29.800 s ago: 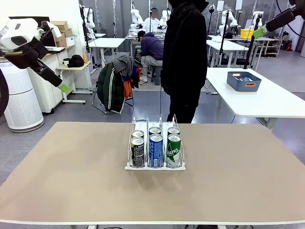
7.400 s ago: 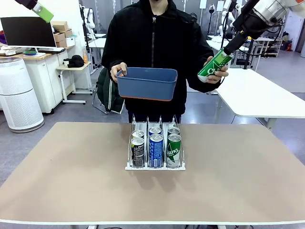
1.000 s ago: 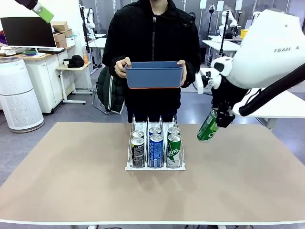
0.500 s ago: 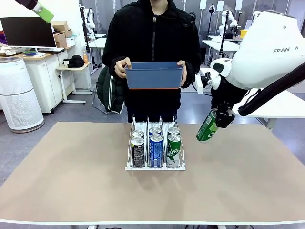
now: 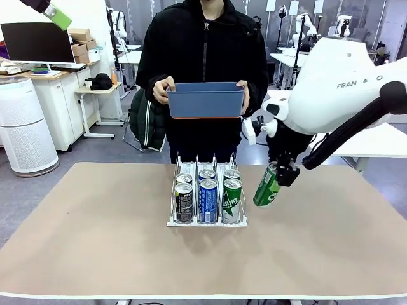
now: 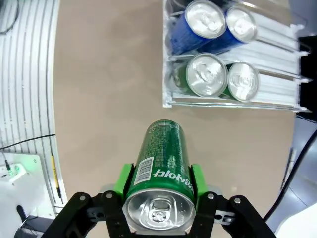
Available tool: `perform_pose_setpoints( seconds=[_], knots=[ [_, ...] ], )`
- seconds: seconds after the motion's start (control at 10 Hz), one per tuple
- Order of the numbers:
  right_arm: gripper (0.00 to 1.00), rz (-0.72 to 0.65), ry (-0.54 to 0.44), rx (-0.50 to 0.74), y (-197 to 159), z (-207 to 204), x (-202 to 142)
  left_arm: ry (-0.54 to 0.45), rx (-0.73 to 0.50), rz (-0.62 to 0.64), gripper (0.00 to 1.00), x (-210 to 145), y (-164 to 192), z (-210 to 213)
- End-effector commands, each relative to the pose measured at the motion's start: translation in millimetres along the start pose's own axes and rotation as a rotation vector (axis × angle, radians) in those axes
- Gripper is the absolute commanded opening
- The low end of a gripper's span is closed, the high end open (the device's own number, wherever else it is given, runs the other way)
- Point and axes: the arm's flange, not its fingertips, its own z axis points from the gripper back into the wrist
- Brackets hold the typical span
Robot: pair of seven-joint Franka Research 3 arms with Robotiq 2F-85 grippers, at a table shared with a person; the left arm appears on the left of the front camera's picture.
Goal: Fill the beverage cans into the dispenser.
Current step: Place the picked Sprite in the line of the Automatic Can Dispenser with the same cans.
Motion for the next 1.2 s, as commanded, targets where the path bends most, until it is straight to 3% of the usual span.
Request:
perform_pose_setpoints(
  seconds=[0.0, 0.8, 1.1],
  knots=[
    [0.58, 0.053, 0.010, 0.046, 3, -2, 13, 0.003, 0.006, 0.001, 1.00, -1, 1, 0],
    [0.58, 0.090, -0.089, 0.106, -1, -39, 45, 0.003, 0.006, 0.001, 1.00, -1, 1, 0],
    [0.58, 0.092, -0.102, -0.001, -4, -47, 55, 0.003, 0.006, 0.001, 1.00, -1, 1, 0]
  ],
)
